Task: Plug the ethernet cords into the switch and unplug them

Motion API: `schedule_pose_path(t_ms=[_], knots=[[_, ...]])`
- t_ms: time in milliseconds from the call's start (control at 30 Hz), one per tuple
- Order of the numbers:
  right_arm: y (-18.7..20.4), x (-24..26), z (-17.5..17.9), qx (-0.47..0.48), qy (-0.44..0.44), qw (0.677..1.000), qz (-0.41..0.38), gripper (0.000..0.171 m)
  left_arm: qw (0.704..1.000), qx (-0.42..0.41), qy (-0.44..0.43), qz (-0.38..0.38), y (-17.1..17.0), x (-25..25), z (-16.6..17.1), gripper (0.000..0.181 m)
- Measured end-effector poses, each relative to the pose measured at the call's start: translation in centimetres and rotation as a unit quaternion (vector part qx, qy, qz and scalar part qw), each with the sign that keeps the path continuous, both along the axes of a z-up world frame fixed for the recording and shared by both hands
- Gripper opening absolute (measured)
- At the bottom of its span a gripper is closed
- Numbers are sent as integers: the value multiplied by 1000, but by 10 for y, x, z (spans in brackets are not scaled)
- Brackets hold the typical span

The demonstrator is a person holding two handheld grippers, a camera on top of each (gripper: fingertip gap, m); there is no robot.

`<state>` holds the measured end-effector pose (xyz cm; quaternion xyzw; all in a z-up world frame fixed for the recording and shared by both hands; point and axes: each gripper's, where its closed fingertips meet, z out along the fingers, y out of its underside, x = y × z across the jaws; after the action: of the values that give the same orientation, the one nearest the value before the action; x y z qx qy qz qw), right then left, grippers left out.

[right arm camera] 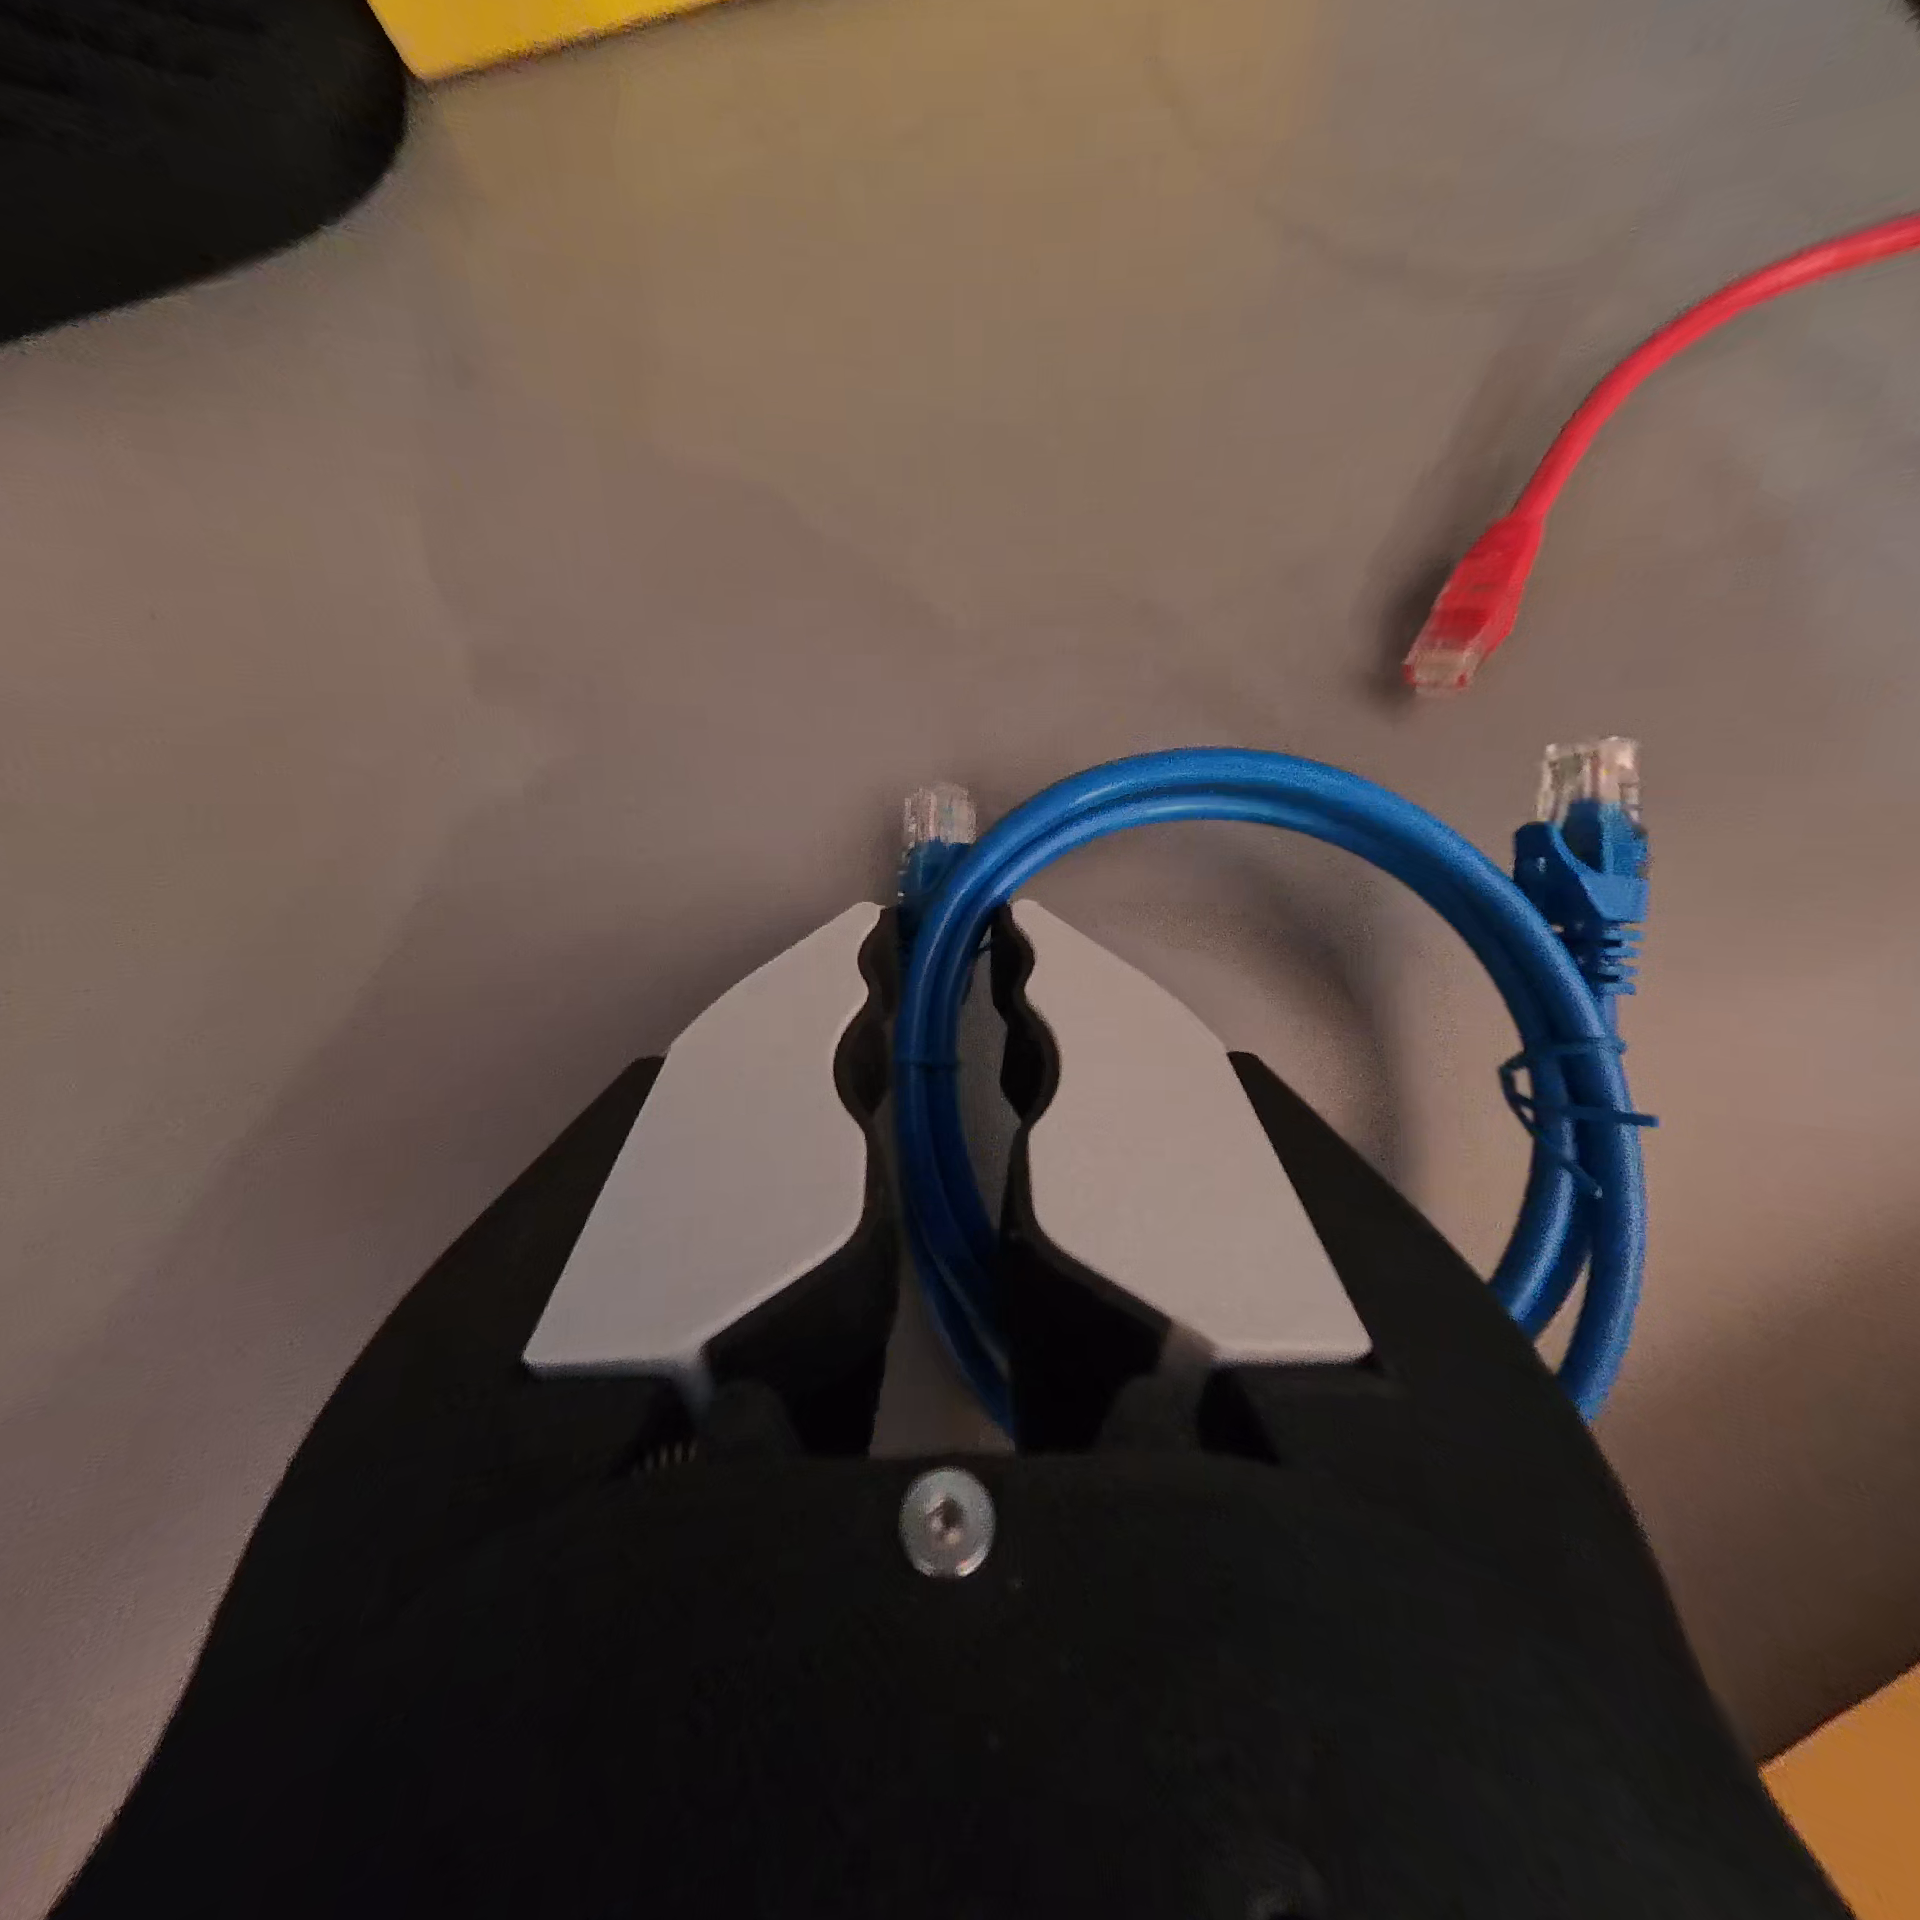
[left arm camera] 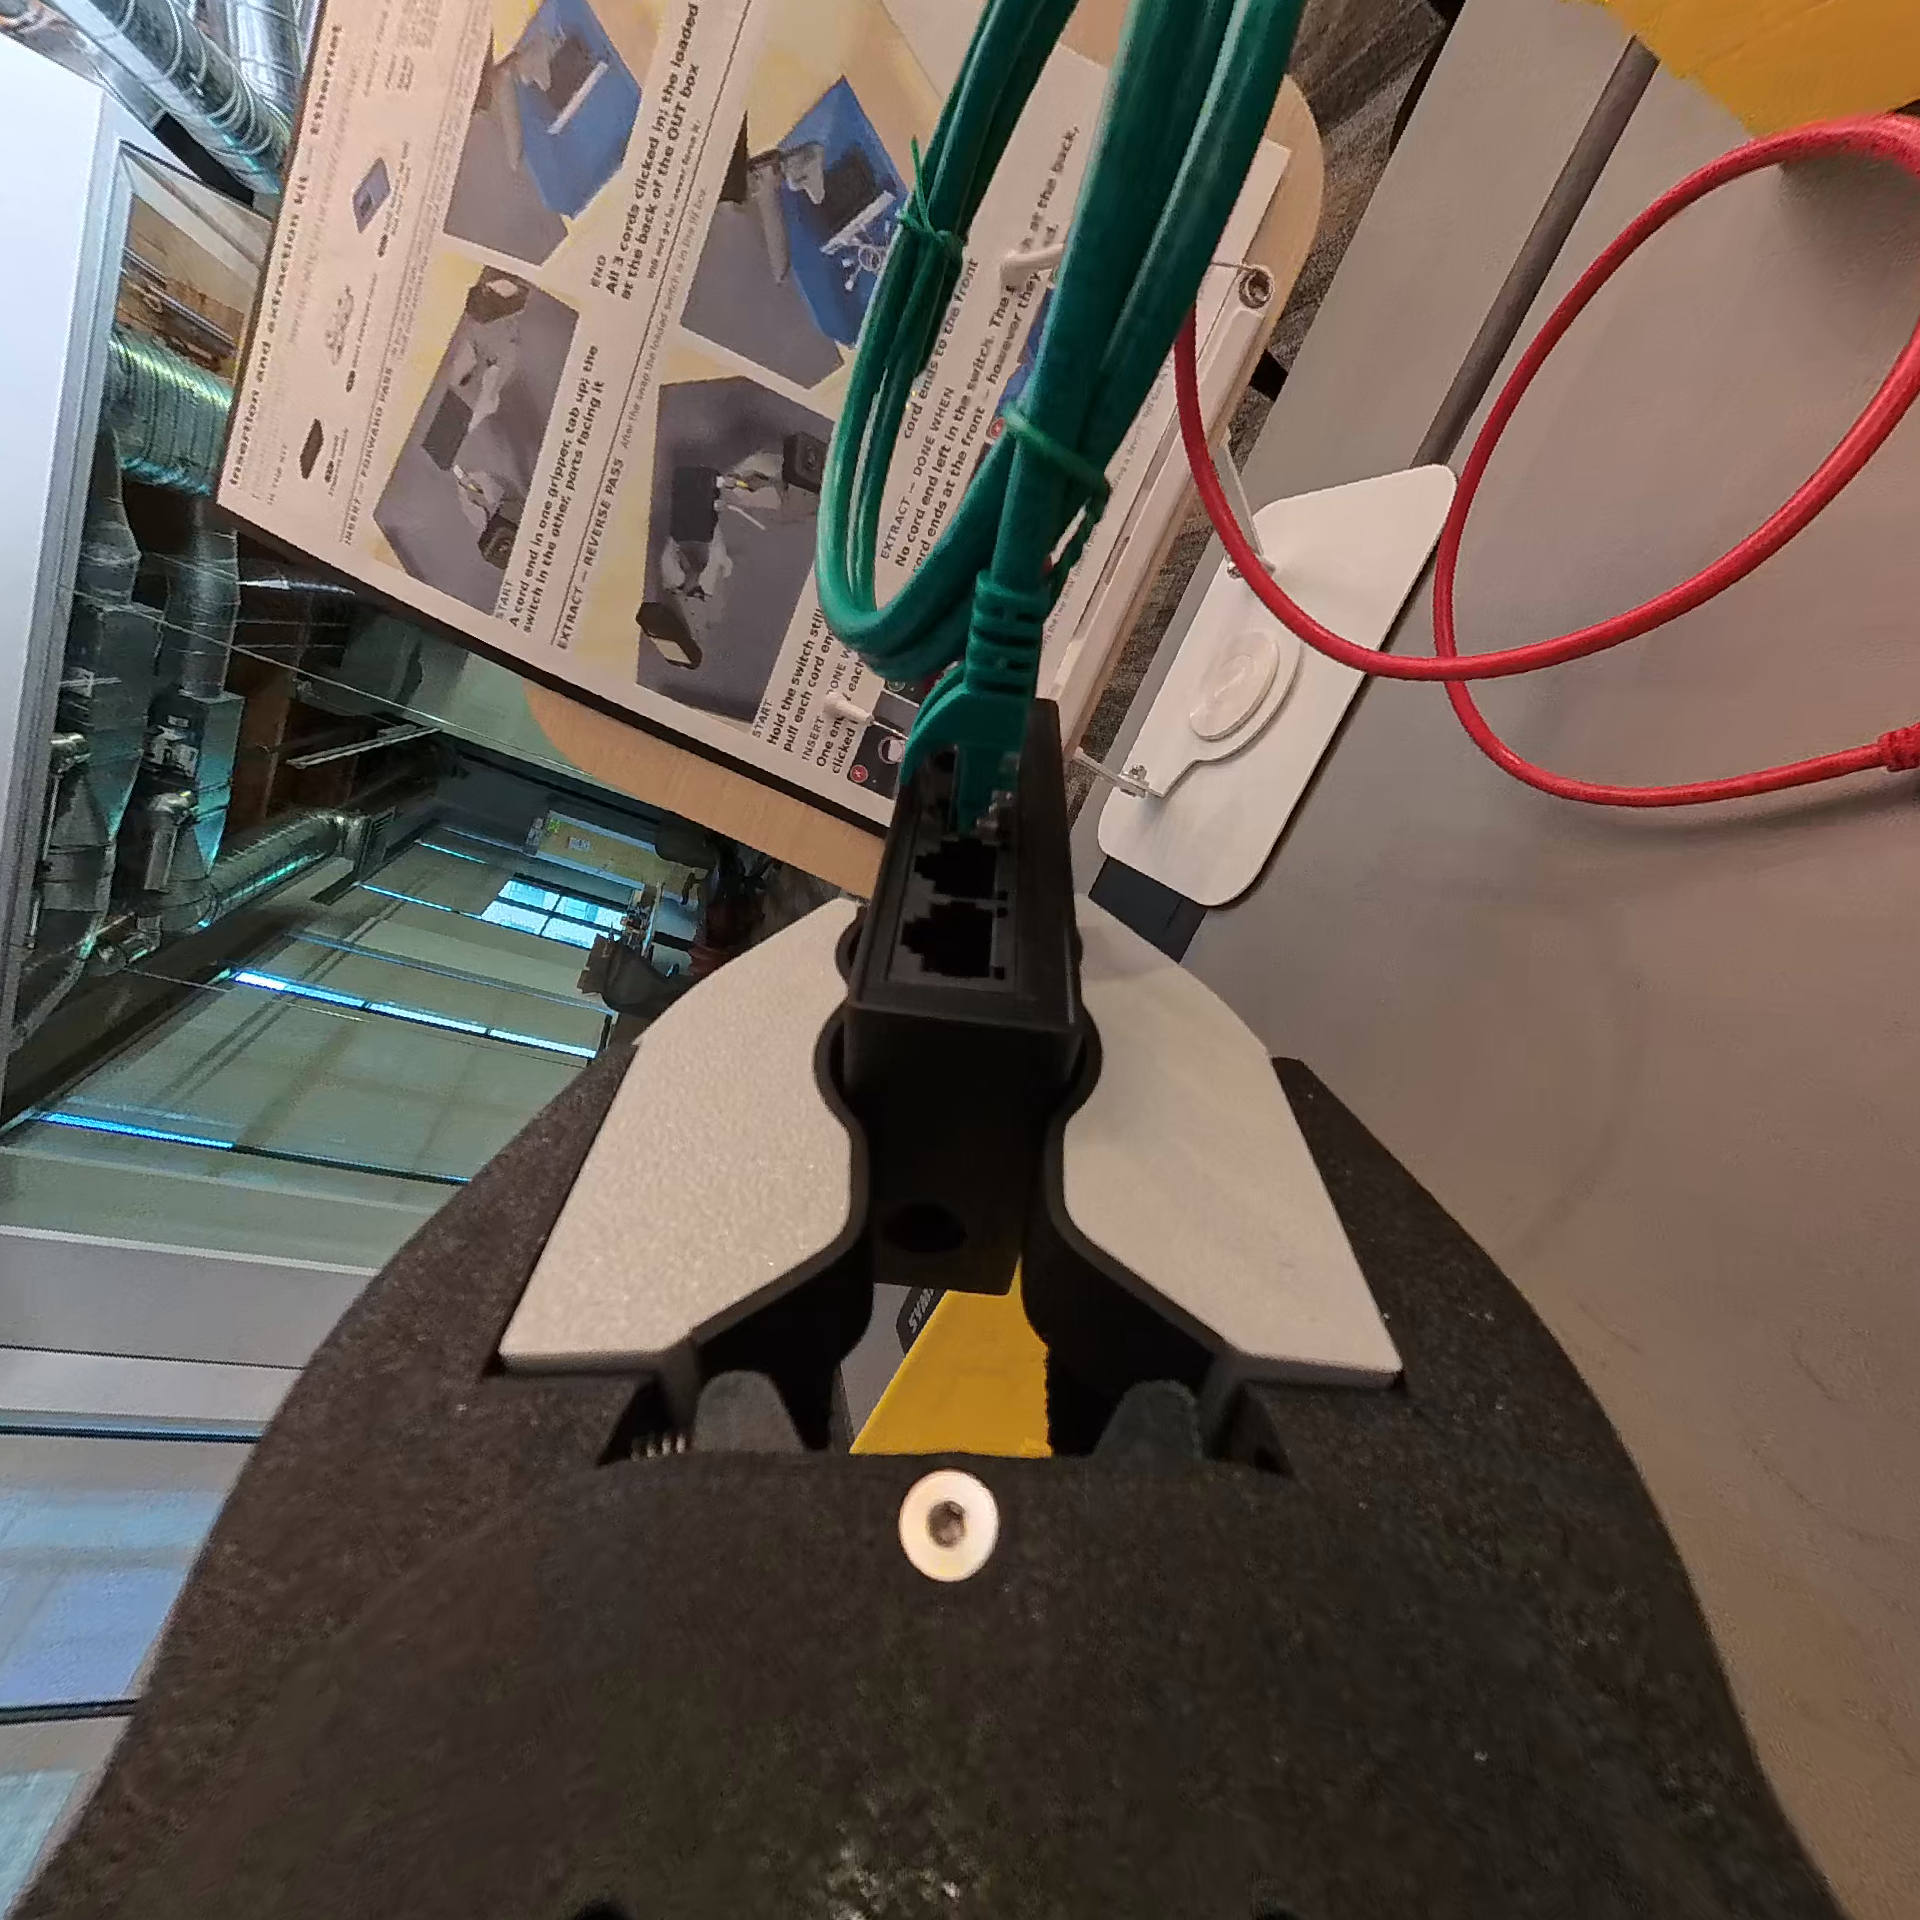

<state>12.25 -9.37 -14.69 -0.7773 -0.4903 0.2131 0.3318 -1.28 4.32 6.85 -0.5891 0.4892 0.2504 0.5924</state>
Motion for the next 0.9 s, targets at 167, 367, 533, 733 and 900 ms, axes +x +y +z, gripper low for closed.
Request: schedule_pose_path(t_ms=[167,367,533,733,900], knots=[[7,-5,33,68,11,998,-2,18,1000,5,1,-7,-2,3,1,30],[15,-1,123,169,29,985,-10,18,999,14,22,-20,-5,19,-4,30],[25,13,207,213,42,975,-40,18,998,45,38,-37,-11,35,-4,30],[28,7,243,213,40,976,-38,18,994,70,63,-46,-16,47,-6,30],[39,-12,233,191,18,981,-41,18,990,95,98,-47,-19,57,-11,30]])
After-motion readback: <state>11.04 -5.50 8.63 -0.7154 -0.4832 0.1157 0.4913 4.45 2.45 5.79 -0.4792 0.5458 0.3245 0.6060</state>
